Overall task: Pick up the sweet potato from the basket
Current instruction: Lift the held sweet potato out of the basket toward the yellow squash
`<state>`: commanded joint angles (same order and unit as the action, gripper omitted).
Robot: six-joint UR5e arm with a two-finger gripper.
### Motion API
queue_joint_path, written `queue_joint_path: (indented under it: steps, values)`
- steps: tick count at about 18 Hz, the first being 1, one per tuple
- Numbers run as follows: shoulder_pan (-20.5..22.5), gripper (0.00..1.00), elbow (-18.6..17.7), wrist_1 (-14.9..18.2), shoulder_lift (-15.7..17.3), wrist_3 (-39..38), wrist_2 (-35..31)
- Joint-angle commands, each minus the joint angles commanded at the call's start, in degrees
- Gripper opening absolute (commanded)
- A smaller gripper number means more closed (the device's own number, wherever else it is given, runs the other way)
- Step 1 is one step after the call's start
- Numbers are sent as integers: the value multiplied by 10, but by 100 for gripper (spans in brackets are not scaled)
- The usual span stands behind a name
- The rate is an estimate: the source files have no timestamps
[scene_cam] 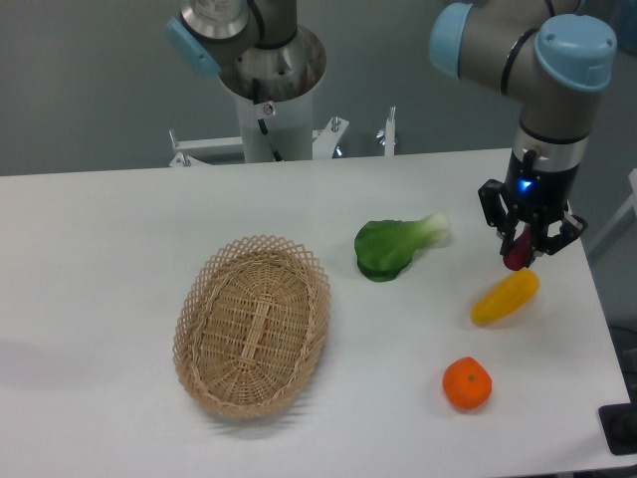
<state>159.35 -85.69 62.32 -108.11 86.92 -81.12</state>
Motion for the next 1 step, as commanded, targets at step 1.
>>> queue_joint_path:
  steps: [1]
  values:
    - [0, 26, -1, 0, 0, 0, 0]
